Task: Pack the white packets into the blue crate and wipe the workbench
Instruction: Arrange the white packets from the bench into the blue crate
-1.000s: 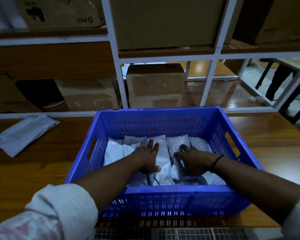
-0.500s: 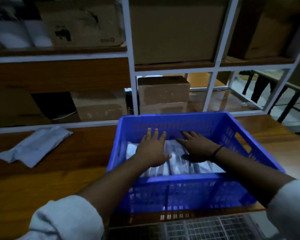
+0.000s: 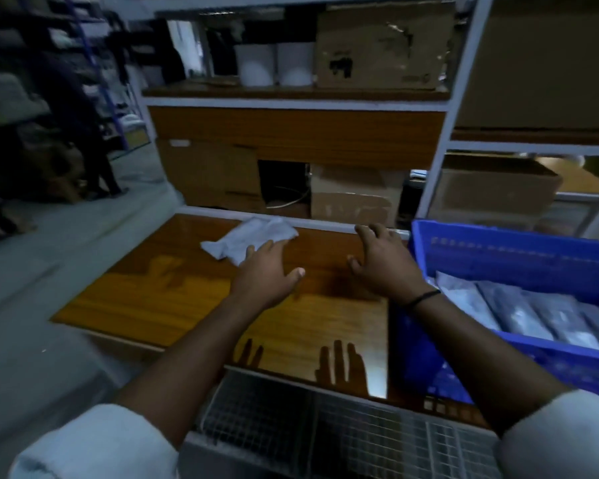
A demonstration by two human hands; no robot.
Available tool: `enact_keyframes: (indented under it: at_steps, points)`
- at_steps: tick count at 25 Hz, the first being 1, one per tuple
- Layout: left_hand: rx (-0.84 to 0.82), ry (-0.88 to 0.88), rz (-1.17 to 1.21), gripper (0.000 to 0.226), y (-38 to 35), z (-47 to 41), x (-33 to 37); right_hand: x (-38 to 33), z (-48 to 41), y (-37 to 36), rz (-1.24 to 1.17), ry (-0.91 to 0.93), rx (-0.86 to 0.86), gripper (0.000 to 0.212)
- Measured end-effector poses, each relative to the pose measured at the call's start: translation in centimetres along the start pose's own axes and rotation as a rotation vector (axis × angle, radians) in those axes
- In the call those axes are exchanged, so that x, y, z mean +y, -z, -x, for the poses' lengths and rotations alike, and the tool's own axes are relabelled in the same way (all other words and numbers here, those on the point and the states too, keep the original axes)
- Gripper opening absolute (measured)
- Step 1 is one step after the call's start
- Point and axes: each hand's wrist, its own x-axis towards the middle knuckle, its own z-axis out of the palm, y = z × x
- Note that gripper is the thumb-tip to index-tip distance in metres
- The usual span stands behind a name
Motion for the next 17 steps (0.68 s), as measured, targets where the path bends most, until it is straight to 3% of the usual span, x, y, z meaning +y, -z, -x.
enact_keyframes:
  at_steps: [7,17]
  points:
    - [-0.028,0.137,0.011,0.076,0.0,-2.2,-8.3,-9.1,-5.3,-6.4,-0.056,0.052,-0.172,0.065]
    - [-0.130,0.162,-0.131,0.058,-1.0,-12.6,-15.9,-10.8,-18.8,-18.0,-0.196,-0.031,-0.289,0.062]
